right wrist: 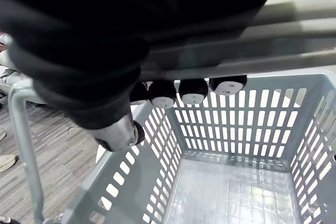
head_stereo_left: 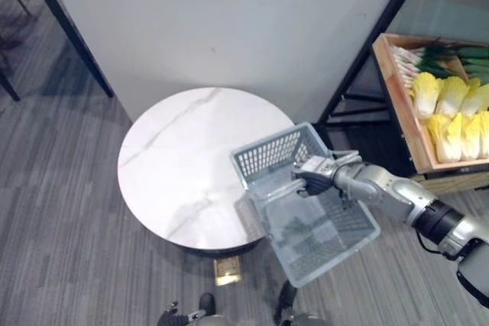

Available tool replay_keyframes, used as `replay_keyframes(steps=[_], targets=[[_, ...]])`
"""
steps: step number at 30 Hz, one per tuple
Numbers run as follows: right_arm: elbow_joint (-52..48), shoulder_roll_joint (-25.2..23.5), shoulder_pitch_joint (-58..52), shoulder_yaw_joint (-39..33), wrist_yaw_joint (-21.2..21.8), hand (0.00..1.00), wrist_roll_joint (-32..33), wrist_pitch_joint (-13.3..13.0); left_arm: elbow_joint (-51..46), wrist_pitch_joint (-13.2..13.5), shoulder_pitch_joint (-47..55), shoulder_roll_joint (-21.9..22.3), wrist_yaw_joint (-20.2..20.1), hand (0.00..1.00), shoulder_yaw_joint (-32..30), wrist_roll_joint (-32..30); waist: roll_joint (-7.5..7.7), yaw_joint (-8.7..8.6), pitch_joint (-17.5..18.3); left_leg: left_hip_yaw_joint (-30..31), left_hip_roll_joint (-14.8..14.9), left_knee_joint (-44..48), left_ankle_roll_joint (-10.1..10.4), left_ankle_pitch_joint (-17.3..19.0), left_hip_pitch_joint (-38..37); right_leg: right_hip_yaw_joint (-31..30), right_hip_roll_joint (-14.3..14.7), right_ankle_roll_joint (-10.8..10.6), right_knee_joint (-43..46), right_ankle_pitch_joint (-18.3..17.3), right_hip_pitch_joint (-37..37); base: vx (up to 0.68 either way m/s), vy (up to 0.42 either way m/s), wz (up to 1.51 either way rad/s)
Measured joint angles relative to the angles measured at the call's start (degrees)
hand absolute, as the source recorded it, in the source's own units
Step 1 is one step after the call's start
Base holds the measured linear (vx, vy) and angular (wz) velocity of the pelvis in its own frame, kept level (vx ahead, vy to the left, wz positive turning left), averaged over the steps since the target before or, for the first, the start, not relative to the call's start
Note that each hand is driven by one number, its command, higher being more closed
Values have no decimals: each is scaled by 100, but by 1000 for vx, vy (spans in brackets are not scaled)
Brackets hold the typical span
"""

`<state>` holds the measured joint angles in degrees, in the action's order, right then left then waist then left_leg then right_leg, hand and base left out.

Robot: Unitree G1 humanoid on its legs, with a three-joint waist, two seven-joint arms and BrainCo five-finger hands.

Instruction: Pick vegetable in the basket

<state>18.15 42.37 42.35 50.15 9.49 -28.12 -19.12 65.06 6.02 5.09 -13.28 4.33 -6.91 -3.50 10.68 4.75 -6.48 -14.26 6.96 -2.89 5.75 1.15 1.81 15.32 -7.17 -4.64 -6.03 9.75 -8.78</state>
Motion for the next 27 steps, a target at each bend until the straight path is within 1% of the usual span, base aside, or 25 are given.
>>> replay_keyframes(steps=[3,6,7,8,10,11,12,13,14,15,16,17,18,19,20,21,22,23,24,25,26,27], targets=[[35,139,-432,-24,-2,100,-29,1,-14,1,89,69,-14,0,97,0,-110,-12,119,-53,-28,9,9,-1,-44,-21,0,0,1,0,22,48,6,-5],[78,159,-1043,-291,-21,100,-118,14,-15,-1,136,114,-18,0,113,2,-141,-27,126,-66,-22,142,19,111,-144,-24,-11,-3,3,-3,185,32,7,-2],[73,179,-1414,-543,-32,100,-124,13,-26,5,149,119,-17,0,107,7,-150,-64,120,-60,23,550,0,347,-41,-27,-30,-7,73,-8,229,-44,48,-2],[17,244,-1722,-846,-50,100,-124,10,-33,12,140,124,-27,0,113,4,-211,-161,95,-42,84,1037,-46,613,194,-44,-67,-15,297,-81,162,-51,40,-4],[-169,396,-1959,-1142,-82,100,-122,8,-40,19,117,125,-31,0,139,6,-265,-247,85,-49,109,1398,-84,797,426,-130,-106,-26,513,-96,-20,-129,78,-16],[-418,648,-2148,-1422,-173,100,-122,2,-58,33,81,68,-41,0,215,6,-329,-339,93,-146,163,1866,-174,1023,801,-361,-127,-98,774,-40,-391,-191,107,-41],[-486,714,-2214,-1534,-210,100,-123,1,-68,45,72,35,-55,0,239,5,-342,-353,98,-267,189,2060,-213,1116,935,-519,-106,-222,840,56,-551,-230,144,-83],[-601,796,-2305,-1680,-295,100,-148,30,-58,83,63,-26,-63,0,253,3,-345,-362,99,-498,289,2342,-339,1260,1140,-836,-16,-398,725,483,-797,-273,177,-142],[-708,795,-2324,-1755,-314,100,-252,36,13,98,34,-43,-72,0,229,1,-345,-322,87,-1015,542,2354,-534,1222,1168,-1089,187,-224,48,1446,-873,-226,159,-139],[-715,791,-2321,-1755,-315,100,-258,35,30,92,32,-38,-73,0,219,1,-358,-303,78,-1073,573,2348,-542,1202,1172,-1074,172,-194,48,1481,-878,-211,134,-191],[-786,789,-2273,-1736,-316,100,-316,18,116,78,39,-26,-64,0,202,-1,-413,-287,27,-1687,729,2200,-535,1094,978,149,63,558,1420,344,-1124,-147,117,-153],[-776,788,-2226,-1681,-318,100,-324,11,101,79,88,-6,-54,0,204,-1,-420,-281,20,-1946,755,2121,-551,1069,828,684,-139,895,2082,-179,-1124,-168,143,-232],[-703,779,-2083,-1585,-395,100,-339,-3,92,78,160,-4,-51,0,258,-3,-471,-212,-9,-2470,825,2064,-559,1068,522,1412,-487,1043,2990,-847,-1017,-170,118,-220],[-642,754,-1966,-1561,-481,100,-364,-11,93,63,180,-41,-57,0,343,-4,-447,-172,8,-2999,908,2063,-573,1077,294,1973,-815,1126,3512,-1128,-830,-133,47,-217],[-646,745,-1937,-1561,-524,100,-376,-10,92,50,181,-56,-56,0,377,-4,-466,-152,0,-3235,956,2065,-573,1078,221,2135,-944,1149,3690,-1219,-772,-145,-28,-205],[-667,685,-1885,-1562,-547,100,-531,-2,98,10,182,-50,-56,0,378,-3,-473,-135,-4,-3660,1091,2118,-569,1077,79,2285,-1150,1164,3940,-1290,-687,-94,-138,-181],[-718,616,-1898,-1557,-529,100,-597,0,101,-2,178,-43,-60,0,376,-2,-477,-145,-1,-4007,1245,2190,-529,1055,-11,2266,-1262,1160,3983,-1289,-636,-69,-131,-172],[-754,592,-1903,-1552,-518,100,-668,-4,101,-4,175,-41,-65,0,376,-2,-480,-157,0,-4150,1343,2250,-512,1045,-34,2217,-1282,1127,3943,-1301,-619,-66,-254,-140],[-867,586,-1934,-1549,-515,100,-799,-12,100,-4,166,-41,-76,0,374,-2,-471,-212,6,-4399,1535,2406,-448,1012,-55,2136,-1257,916,3696,-1403,-587,-49,-319,-113],[-955,603,-1950,-1550,-516,100,-816,-15,104,-7,130,-46,-83,0,346,-4,-449,-291,21,-4569,1684,2557,-375,997,-52,2026,-954,736,3279,-1553,-567,-59,-381,-112],[-980,620,-1964,-1550,-516,100,-827,-3,123,-22,112,2,-83,0,298,-4,-470,-293,61,-4686,1704,2565,-290,948,-53,1877,-717,678,2880,-1588,-536,-63,-351,-130],[-1074,659,-1964,-1562,-522,100,-939,19,130,-32,91,75,-97,0,202,-12,-571,-234,111,-4976,1855,2489,-196,790,-36,1677,-238,567,2053,-1444,-485,-77,-299,-129]])
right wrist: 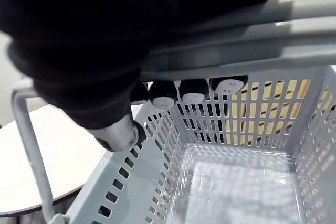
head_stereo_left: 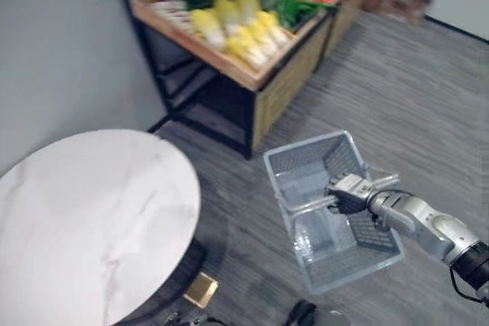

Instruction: Pick vegetable in the basket

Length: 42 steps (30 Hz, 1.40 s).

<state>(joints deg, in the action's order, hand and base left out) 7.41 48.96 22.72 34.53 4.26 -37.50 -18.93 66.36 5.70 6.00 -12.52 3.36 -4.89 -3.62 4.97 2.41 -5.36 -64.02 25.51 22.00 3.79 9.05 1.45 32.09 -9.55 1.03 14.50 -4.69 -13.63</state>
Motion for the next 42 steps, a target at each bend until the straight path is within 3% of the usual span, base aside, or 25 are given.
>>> replay_keyframes(steps=[1,2,5,7,9,10,12,14,17,19,24,26,29,31,32,34,35,37,38,40,42], targets=[[-58,38,-50,3,-7,100,-82,0,30,3,-14,23,-3,0,-1,0,-96,-59,9,-216,107,-145,-36,-206,23,-14,243,-35,-452,160,-1,-78,-311,-119],[-70,124,-206,7,-6,100,-96,5,33,3,-47,75,-3,0,-1,0,-148,-98,13,-314,76,-272,23,-366,-63,-76,381,67,-558,234,5,-43,-199,-61],[-182,203,-545,-58,-5,100,-99,2,36,2,-57,119,12,0,-9,1,-219,-187,36,-270,233,-379,34,-628,-205,-93,677,104,-789,258,216,18,-194,-14],[-450,267,-808,-276,-11,100,-94,-12,49,0,-54,127,13,0,-58,2,-283,-308,20,-118,576,18,9,-811,-202,-111,879,161,-973,275,371,32,-173,-17],[-457,310,-818,-321,-48,100,-93,-4,81,8,-30,146,28,0,-123,1,-328,-314,-20,466,851,696,-178,-1110,-137,-383,955,229,-1049,291,528,15,-64,-56],[-458,342,-821,-320,-101,100,-92,-7,71,69,11,178,58,0,-120,3,-344,-283,-63,1319,802,1166,-194,-1136,82,-622,897,273,-1079,288,670,26,17,-71],[-463,396,-816,-318,-207,100,-90,-9,76,136,14,269,64,0,-103,19,-360,-276,-113,2866,163,1501,-69,-572,503,-957,763,296,-1166,248,769,10,57,-89],[-464,424,-811,-279,-249,100,-79,-11,65,188,57,407,68,0,-101,32,-502,-199,-120,4040,-643,1043,28,-217,765,-1228,742,271,-1283,262,790,4,82,-112],[-464,416,-803,-175,-248,100,-69,-55,66,230,109,415,50,0,-101,34,-537,-179,-138,4507,-1098,59,33,-258,864,-1264,793,219,-1433,414,756,37,107,-82],[-455,401,-807,-134,-248,100,-63,-55,-17,252,105,486,49,0,-97,32,-690,-196,-157,4946,-1375,-917,44,-594,941,-1393,870,90,-1434,501,688,66,154,-51],[-165,323,-822,-45,-244,100,-68,-56,-67,256,80,499,79,0,6,12,-636,-123,-180,5227,-1782,-1402,85,-616,828,-1498,644,-269,-1847,830,748,136,207,7],[90,220,-814,-58,-243,100,-67,-41,-109,257,82,507,79,0,50,12,-615,-22,-193,5245,-1900,-1408,47,-588,773,-1494,544,-287,-1911,900,841,101,174,9],[252,-28,-860,-198,-245,100,-64,-33,-105,252,84,486,79,0,128,11,-598,-3,-195,5369,-2024,-1438,-45,-463,716,-1469,458,-341,-1943,905,911,59,111,8],[259,-186,-1075,-408,-247,100,-65,-1,-100,248,85,484,79,0,183,11,-595,12,-195,5401,-2056,-1330,-156,-234,705,-1456,358,-476,-1518,626,799,48,142,7],[258,-314,-1276,-560,-248,100,-67,5,-93,250,86,435,79,0,237,11,-531,29,-229,5402,-2129,-1161,-232,-16,642,-1465,144,-589,-725,162,607,49,184,11],[258,-433,-1482,-687,-248,100,-74,9,-74,251,91,367,79,0,305,8,-445,-33,-263,5530,-2275,-990,-334,277,524,-1471,-178,-735,447,-147,339,56,184,20],[256,-532,-1517,-782,-287,100,-75,49,-67,252,106,339,83,0,404,7,-426,-50,-273,5541,-2281,-858,-409,378,510,-1599,-363,-533,1539,-12,-136,74,181,17],[256,-678,-1502,-1017,-316,100,-76,91,-75,253,96,272,79,0,469,7,-412,-61,-300,5549,-2304,-773,-487,465,424,-1714,-518,-42,2449,316,-532,95,131,11],[291,-763,-1509,-1128,-347,100,-80,117,-84,246,93,204,80,0,502,4,-351,-72,-378,5670,-2356,-759,-593,529,181,-1926,-588,77,3120,692,-768,190,96,26],[450,-913,-1570,-1182,-422,100,-87,126,-92,196,104,111,81,0,540,-3,-293,-107,-409,5899,-2353,-761,-671,671,-105,-2221,-367,-145,3401,275,-925,279,57,56],[443,-964,-1636,-1287,-429,100,-91,107,-76,124,85,69,88,0,530,0,-284,-183,-405,6114,-2322,-797,-670,774,-175,-2171,-71,-155,2236,196,-939,259,-9,61]])
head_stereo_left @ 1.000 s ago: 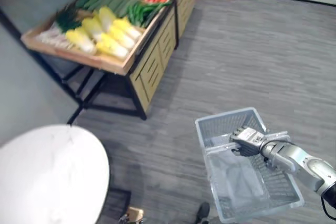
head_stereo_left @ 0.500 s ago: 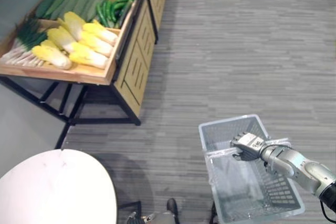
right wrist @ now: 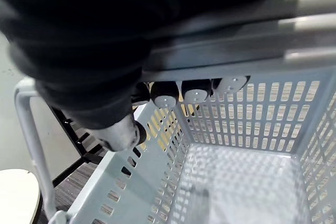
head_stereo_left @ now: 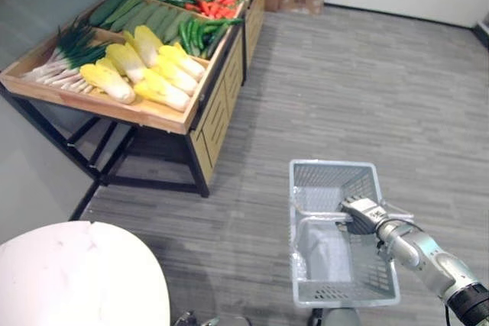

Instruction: Pick vegetable in the basket

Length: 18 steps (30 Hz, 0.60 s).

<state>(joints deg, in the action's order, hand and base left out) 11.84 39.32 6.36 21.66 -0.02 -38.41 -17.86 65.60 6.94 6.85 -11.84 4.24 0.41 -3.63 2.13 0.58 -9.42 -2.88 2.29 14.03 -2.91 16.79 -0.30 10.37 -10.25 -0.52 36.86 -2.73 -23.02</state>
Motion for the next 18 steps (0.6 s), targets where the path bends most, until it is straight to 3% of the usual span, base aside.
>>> replay_keyframes(steps=[1,2,4,6,7,9,11,12,13,14,16,18], targets=[[1,-15,-14,-51,-1,100,-1,-1,-6,1,-32,7,1,0,-7,-1,-2,-22,-2,65,-17,-11,3,21,3,28,42,-45,-385,31,-12,408,-58,62],[26,-62,-72,-236,-26,100,-1,12,-20,-1,-73,53,3,0,-15,-1,42,-73,12,226,-112,-198,97,-8,-89,-32,116,-470,-2348,356,-8,356,-52,54],[35,-63,-193,-424,-42,100,-7,39,-79,7,-90,64,4,0,-27,-2,69,-92,-42,426,-197,-380,177,27,-279,-210,61,-634,-3410,459,2,363,-88,64],[33,-121,-220,-653,-89,100,-35,160,-73,5,-82,70,11,0,-41,-3,64,-128,-101,620,-196,-532,375,150,-592,-325,-11,-630,-3465,461,-68,604,-257,82],[26,-160,-251,-751,-89,100,-119,181,-102,6,-40,43,28,0,-89,-3,81,-190,-85,784,-111,-569,532,291,-804,-322,-14,-521,-3323,530,27,735,-364,89],[39,-172,-353,-849,-89,100,-164,256,-144,13,-51,66,79,0,-191,-5,-97,-182,-4,1003,179,-135,656,397,-725,-157,135,-409,-2677,1018,-87,561,-301,77],[34,-173,-337,-848,-77,100,-166,259,-110,40,-14,217,113,0,-248,-63,-266,-115,69,985,475,735,758,195,-410,82,353,-117,-2248,787,-70,638,-375,28],[33,-173,-316,-846,-77,100,-160,251,-51,16,-11,316,118,0,-313,-128,-289,-80,82,974,563,1507,882,-193,-85,181,430,-9,-2057,574,48,699,-390,15],[41,-161,-347,-846,-75,100,-160,257,-71,11,4,344,108,0,-385,-125,-292,-74,79,953,602,2484,948,-958,339,280,466,56,-2040,339,315,574,-296,25],[46,-156,-380,-843,-75,100,-156,262,-75,16,6,342,115,0,-426,-124,-289,-51,70,920,646,2955,992,-1259,548,329,469,87,-2090,247,509,527,-254,36],[96,-155,-470,-836,-77,100,-156,335,-280,51,-8,339,156,0,-463,-125,-209,44,18,210,937,4404,677,-1066,1243,469,470,241,-2475,94,1343,474,-196,30],[102,-156,-572,-932,-96,100,-147,354,-373,73,-13,337,167,0,-496,-125,-166,123,-6,-278,1057,4584,515,-918,1668,571,427,200,-2876,62,1909,394,-100,30]])
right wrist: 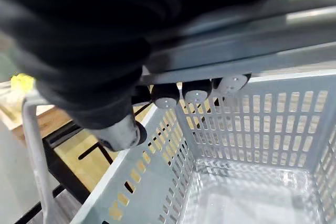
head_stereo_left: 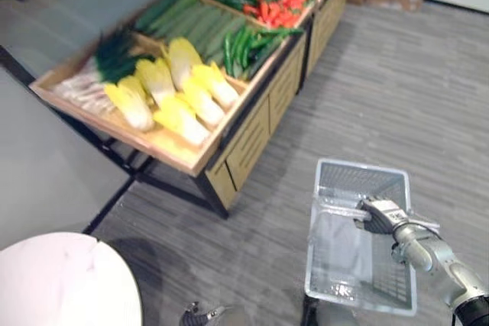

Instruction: Pick vegetable in the basket

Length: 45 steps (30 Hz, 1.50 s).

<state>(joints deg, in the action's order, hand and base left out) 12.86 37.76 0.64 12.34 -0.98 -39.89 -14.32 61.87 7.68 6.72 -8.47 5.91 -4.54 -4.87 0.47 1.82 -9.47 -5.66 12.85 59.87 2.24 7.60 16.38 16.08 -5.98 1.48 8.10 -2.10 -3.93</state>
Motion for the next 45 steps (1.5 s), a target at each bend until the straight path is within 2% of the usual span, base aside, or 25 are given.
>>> replay_keyframes(steps=[2,4,5,6,7,8,10,11,14,17,18,19,20,21,23,26,31,32,34,35,36,37,38,40,45], targets=[[23,-5,-91,-121,-43,100,15,11,-71,0,1,6,3,0,-23,0,-41,0,13,-329,32,-464,-47,109,473,162,-60,-163,-221,-101,321,318,-4,34],[105,-56,-240,-182,-56,100,43,20,-101,-12,-23,14,16,0,-32,0,-55,7,8,-807,-50,-2033,6,84,642,359,-153,-334,-329,-197,536,324,133,44],[98,-67,-382,-242,-61,100,44,19,-96,-28,-33,38,18,0,-28,-3,-97,-8,33,-1016,-135,-2983,-13,-175,613,487,-176,-453,-362,-273,633,323,174,61],[96,-59,-536,-313,-62,100,44,20,-76,-52,-15,89,21,0,-30,-13,-184,-18,76,-1151,-220,-3871,37,-703,554,600,-143,-565,-387,-344,726,367,203,61],[125,-39,-674,-353,-64,100,43,31,-56,-71,69,167,28,0,-30,-47,-390,-10,158,-1217,-268,-4717,-397,-1213,418,678,-5,-767,-408,-484,868,368,194,78],[166,-222,-704,-323,-56,100,41,87,9,-84,2,130,26,0,-33,-60,-157,-31,175,-1217,-587,-5026,-425,-1292,274,749,-210,-827,-454,-537,940,361,182,61],[107,-227,-603,-293,-57,100,41,-9,-33,-71,-16,-23,36,0,-35,-100,63,15,141,-1213,-871,-5124,-488,-1220,246,675,-381,-838,-636,-532,1056,314,154,48],[136,-238,-480,-293,-57,100,42,-7,2,-80,0,-23,40,0,-45,-100,99,37,142,-1236,-975,-5065,-611,-1132,204,580,-482,-903,-639,-493,1119,290,154,26],[212,-299,-234,-290,-85,100,42,-40,135,-80,41,-34,48,0,-45,-107,119,153,138,-1423,-1043,-5085,-587,-911,-80,224,-670,-985,-336,-441,1094,183,104,-29],[610,-449,-143,-291,-127,100,41,-96,211,-83,142,-71,51,0,-30,-271,126,149,146,-1589,-1019,-5508,-517,-729,-606,-278,-875,-1094,1459,-369,376,128,81,-45],[737,-589,-202,-285,-135,100,39,-96,191,-80,204,-159,52,0,9,-281,217,81,142,-1593,-1056,-5703,-533,-719,-814,-524,-979,-1346,2400,-95,-77,159,73,-13],[863,-729,-198,-296,-218,100,-2,-80,199,-95,237,-271,51,0,78,-280,295,7,138,-1560,-1088,-5849,-534,-718,-1003,-770,-1015,-1343,3078,298,-423,178,65,-2],[869,-764,-178,-311,-284,100,-8,-61,201,-100,247,-309,48,0,91,-281,317,-18,146,-1537,-1084,-5878,-540,-714,-1056,-832,-1025,-1363,3358,276,-540,191,36,13],[906,-744,-177,-327,-355,100,-63,-57,190,-124,221,-307,47,0,87,-277,305,-47,139,-1447,-1058,-5856,-600,-660,-1127,-798,-1047,-1180,3639,20,-671,193,4,29],[1122,-762,-173,-324,-362,100,-82,6,154,-127,171,-304,47,0,66,-267,296,-52,144,-1247,-984,-5764,-584,-573,-1195,-490,-1046,-986,3493,-437,-689,189,-24,45],[1379,-770,-144,-320,-348,100,-82,124,82,-115,120,-286,47,0,-22,-249,264,-5,141,-899,-816,-5502,-377,-432,-1111,-435,-1078,-851,2381,-518,-708,179,-111,56],[1457,-776,-74,-541,-346,100,-83,227,197,-117,-20,-365,82,0,-15,-203,269,-7,199,55,-526,-5125,257,-342,-580,-2021,-1095,-1035,1186,-392,-1145,158,-364,88],[1460,-798,-85,-541,-345,100,-83,242,192,-97,-37,-411,117,0,-21,-105,362,-2,222,362,-471,-5132,481,-458,-527,-2001,-1123,-1248,852,-276,-1052,124,-589,113],[1467,-937,-84,-539,-346,100,-80,244,211,-70,-18,-511,158,0,-111,20,580,0,313,678,-450,-5214,757,-556,-445,-1640,-1128,-1411,493,69,-949,78,-599,97],[1630,-922,34,-561,-355,100,-77,279,329,-78,-106,-297,212,0,-323,26,249,29,330,927,-61,-5260,956,-659,-311,-1223,-785,-1411,504,-243,-884,30,-544,68],[1708,-904,107,-571,-356,100,-77,320,365,-73,-75,-138,233,0,-373,24,40,18,349,967,195,-5305,1008,-791,-228,-1026,-547,-1313,460,-181,-863,15,-685,51],[1741,-874,147,-559,-351,100,-70,347,398,-73,-23,90,253,0,-524,88,-74,62,308,764,444,-5478,896,-1200,-229,-819,-311,-1047,559,-342,-851,-4,-612,65],[1755,-869,88,-560,-350,100,-64,353,422,-94,13,144,273,0,-649,249,-120,31,301,427,550,-5603,581,-1876,-198,-528,-216,-845,688,-463,-768,-3,-599,66],[1749,-809,-60,-568,-349,100,-57,330,412,-127,23,112,263,0,-656,251,-51,-20,259,-57,553,-5516,213,-2226,-181,-229,-218,-697,685,-549,-567,-20,-422,81],[1747,-775,-417,-582,-350,100,-56,331,298,-163,51,141,263,0,-635,247,-56,-41,260,-800,118,-5210,308,-1403,-524,85,-208,-481,601,-687,-406,-57,-158,38]])
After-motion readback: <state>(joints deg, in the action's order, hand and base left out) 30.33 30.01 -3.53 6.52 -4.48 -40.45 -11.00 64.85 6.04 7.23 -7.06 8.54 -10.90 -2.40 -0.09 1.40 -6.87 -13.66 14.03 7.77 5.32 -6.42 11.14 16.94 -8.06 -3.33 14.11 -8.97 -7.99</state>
